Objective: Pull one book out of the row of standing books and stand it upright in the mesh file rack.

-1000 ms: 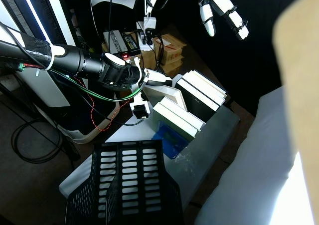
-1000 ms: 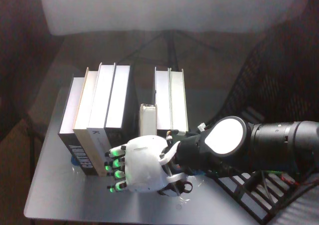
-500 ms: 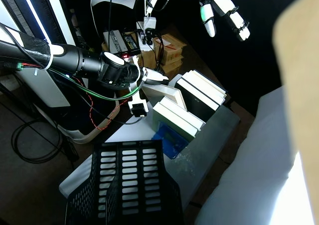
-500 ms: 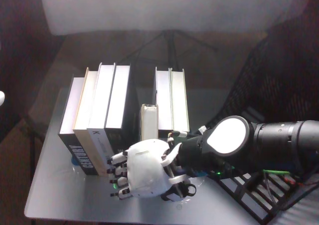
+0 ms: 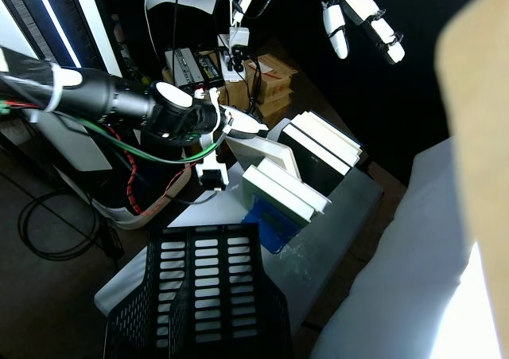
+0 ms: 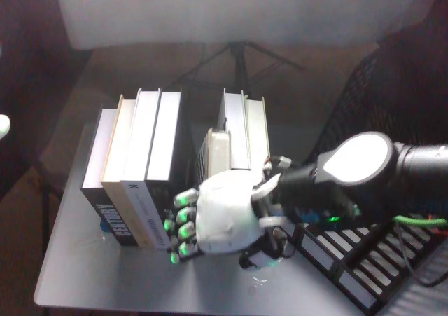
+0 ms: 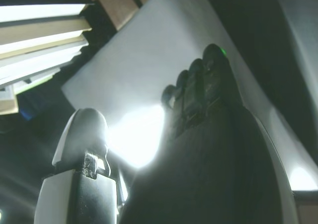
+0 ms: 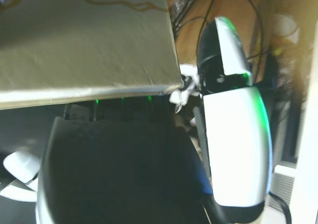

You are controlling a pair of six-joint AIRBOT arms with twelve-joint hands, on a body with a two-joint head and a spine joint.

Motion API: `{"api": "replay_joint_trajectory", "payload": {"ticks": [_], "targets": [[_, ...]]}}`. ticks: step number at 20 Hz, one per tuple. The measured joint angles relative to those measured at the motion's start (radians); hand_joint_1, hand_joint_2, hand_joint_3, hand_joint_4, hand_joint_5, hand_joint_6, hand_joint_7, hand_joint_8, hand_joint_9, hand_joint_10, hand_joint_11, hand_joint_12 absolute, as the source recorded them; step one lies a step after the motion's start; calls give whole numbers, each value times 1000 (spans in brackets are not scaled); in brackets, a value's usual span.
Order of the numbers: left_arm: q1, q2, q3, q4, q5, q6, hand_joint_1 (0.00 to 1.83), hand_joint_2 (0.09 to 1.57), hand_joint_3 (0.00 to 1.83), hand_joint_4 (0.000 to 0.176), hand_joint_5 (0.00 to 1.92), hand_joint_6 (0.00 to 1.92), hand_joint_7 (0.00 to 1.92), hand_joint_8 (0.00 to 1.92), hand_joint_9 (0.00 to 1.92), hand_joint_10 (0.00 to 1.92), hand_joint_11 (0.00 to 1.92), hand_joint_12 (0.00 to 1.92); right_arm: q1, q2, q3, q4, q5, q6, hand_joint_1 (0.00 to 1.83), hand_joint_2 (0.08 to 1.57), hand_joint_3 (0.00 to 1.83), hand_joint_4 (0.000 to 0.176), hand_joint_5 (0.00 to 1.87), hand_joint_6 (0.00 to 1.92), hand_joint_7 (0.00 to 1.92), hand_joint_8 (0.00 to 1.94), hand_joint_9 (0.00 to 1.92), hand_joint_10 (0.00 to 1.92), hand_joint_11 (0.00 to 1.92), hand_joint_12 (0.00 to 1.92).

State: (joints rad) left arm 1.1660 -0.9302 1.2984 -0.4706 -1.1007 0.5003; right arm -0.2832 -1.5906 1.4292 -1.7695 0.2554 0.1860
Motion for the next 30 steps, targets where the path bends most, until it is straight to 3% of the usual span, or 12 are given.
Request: {"api": "replay_joint_trajectory", "payload": {"ticks": [1,3,5,6,7,9,10,11,14,21,28,30], "targets": [[-1,0,0,2,-3,0,444,1413,14,41,8,3,0,0,0,0,0,0,5,8,0,20,10,-11,790,1101,0,0,47,0,34,0,128,4,0,812],[-1,-1,4,2,-9,0,550,1370,0,35,52,18,3,1,0,0,0,0,11,27,0,63,37,-23,689,1118,2,0,1,0,0,0,14,2,0,275],[-1,-2,9,-2,-10,0,550,1370,0,35,52,18,3,1,0,0,0,0,25,47,0,111,72,-32,689,1118,2,0,1,0,0,0,14,2,0,275],[-2,-3,10,-4,-11,0,560,1350,0,34,54,18,18,7,0,0,0,0,35,60,0,134,90,-37,764,1064,0,0,0,0,0,0,2,0,0,54],[-3,-4,11,-3,-13,-1,548,1360,0,30,60,18,18,5,0,0,0,0,40,72,0,156,104,-42,749,1035,0,0,0,0,0,0,0,0,0,10],[-4,-11,16,-2,-13,-2,580,1329,1,41,73,4,8,14,0,0,8,183,40,88,0,166,117,-45,836,997,0,0,0,0,0,0,0,0,0,0],[-5,-14,16,-5,-13,-1,606,1322,1,39,81,3,11,3,0,0,0,16,42,95,0,182,126,-45,855,998,0,0,0,0,0,0,0,0,0,0],[-6,-15,16,-1,-12,-2,609,1320,0,30,85,4,17,5,0,0,0,2,44,99,4,198,132,-45,873,986,0,0,0,0,0,0,0,0,0,0],[-6,-17,23,3,-11,-2,596,1323,2,46,83,3,1,0,0,0,0,0,59,106,18,212,131,-45,876,976,0,0,0,0,0,0,0,0,0,0],[-6,-21,24,-4,-12,-4,551,1353,14,39,57,1,0,0,0,0,0,0,77,101,21,264,142,-76,910,954,0,0,0,0,0,0,0,0,0,0],[-6,-21,26,-11,-11,-4,575,1343,6,19,79,11,0,0,0,0,0,0,83,18,31,219,152,-77,916,954,0,0,0,0,0,0,0,0,0,0],[-6,-21,29,-16,-10,-4,563,1375,19,27,64,4,0,0,0,0,0,0,83,-11,47,196,151,-78,856,964,0,0,0,0,0,0,0,0,0,0]]}}
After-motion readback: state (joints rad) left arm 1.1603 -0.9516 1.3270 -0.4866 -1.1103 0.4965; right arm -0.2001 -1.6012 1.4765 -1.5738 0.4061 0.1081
